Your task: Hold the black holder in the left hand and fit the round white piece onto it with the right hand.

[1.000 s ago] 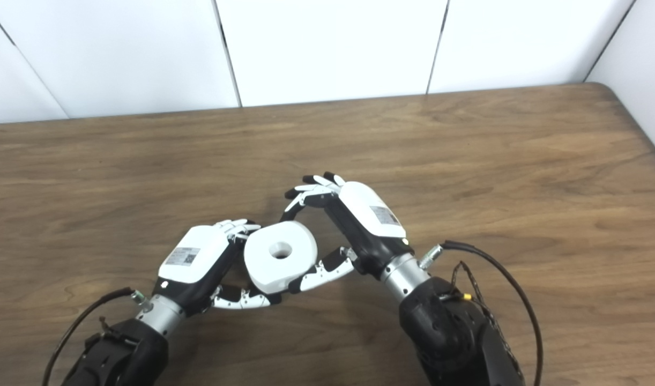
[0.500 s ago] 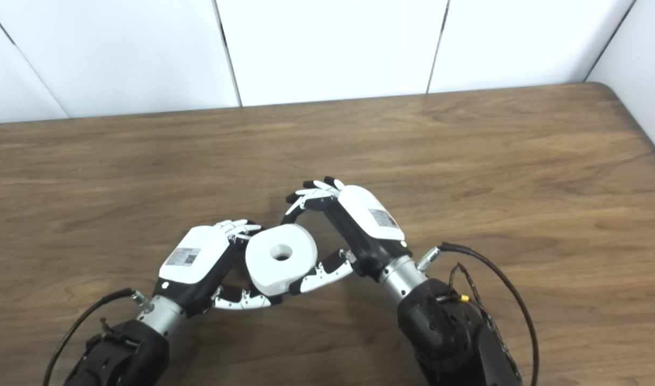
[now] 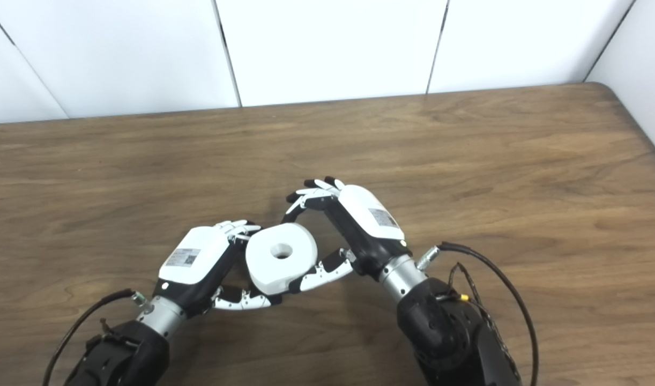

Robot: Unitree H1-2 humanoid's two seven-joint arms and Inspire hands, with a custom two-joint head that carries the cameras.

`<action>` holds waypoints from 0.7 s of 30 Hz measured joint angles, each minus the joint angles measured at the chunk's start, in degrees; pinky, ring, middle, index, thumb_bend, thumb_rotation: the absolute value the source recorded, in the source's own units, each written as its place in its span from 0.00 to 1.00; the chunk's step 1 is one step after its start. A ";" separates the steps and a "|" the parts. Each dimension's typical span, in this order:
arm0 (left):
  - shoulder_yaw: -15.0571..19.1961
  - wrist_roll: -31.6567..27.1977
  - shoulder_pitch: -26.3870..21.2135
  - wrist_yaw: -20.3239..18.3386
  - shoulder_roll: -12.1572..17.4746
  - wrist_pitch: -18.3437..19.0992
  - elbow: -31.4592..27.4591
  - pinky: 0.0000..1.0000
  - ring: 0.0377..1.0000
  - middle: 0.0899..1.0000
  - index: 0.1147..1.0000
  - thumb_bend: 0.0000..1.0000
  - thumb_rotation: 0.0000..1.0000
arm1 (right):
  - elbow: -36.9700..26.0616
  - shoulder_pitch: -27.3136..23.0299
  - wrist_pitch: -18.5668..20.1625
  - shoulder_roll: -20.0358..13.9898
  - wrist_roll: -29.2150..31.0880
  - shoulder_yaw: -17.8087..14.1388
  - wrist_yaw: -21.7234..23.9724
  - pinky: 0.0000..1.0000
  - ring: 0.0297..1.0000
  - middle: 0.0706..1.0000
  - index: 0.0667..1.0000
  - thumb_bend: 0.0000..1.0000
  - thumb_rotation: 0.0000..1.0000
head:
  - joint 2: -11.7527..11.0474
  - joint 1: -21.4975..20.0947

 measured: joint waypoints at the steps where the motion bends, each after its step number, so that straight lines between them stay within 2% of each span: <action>1: 0.00 0.00 0.00 0.00 0.00 0.00 0.00 0.87 0.87 0.79 0.43 0.51 0.06 | 0.00 -0.09 0.12 0.00 -0.07 -0.03 0.17 1.00 0.92 0.78 0.45 0.53 0.14 | 0.00 -0.01; 9: 0.00 0.00 0.00 0.01 -0.03 -0.02 0.00 0.87 0.87 0.79 0.43 0.51 0.05 | -0.08 -1.13 1.10 -0.55 -1.09 0.05 1.76 1.00 0.92 0.79 0.45 0.52 0.15 | 0.00 0.08; 10: 0.00 0.00 0.00 0.01 -0.04 -0.02 0.00 0.87 0.87 0.79 0.43 0.51 0.06 | -0.10 -1.18 1.15 -0.64 -1.18 0.05 1.86 1.00 0.93 0.80 0.50 0.75 0.22 | 0.00 0.08; 11: 0.00 0.00 -0.01 0.01 -0.04 -0.02 0.01 0.88 0.87 0.79 0.43 0.51 0.06 | -0.15 -1.22 1.20 -0.72 -1.33 0.06 1.96 1.00 0.93 0.80 0.53 0.89 0.27 | 0.00 0.08; 12: -0.01 0.00 -0.02 0.01 -0.04 -0.01 0.01 0.88 0.87 0.79 0.43 0.51 0.06 | -0.17 -1.31 1.33 -0.82 -1.66 0.07 2.11 1.00 0.93 0.80 0.54 0.94 0.29 | -0.09 0.17; 14: -0.05 0.00 -0.04 0.01 -0.08 0.01 0.02 0.88 0.87 0.80 0.43 0.51 0.06 | -0.15 -1.43 2.16 -1.15 -2.13 0.11 2.83 1.00 0.93 0.80 0.56 0.99 0.31 | -0.17 0.17; 21: -0.08 0.01 -0.10 0.01 -0.12 0.03 0.07 0.88 0.87 0.79 0.43 0.51 0.06 | 0.17 -1.29 2.75 -2.15 -2.95 0.46 5.81 1.00 0.96 0.83 0.64 1.00 0.36 | -0.26 0.17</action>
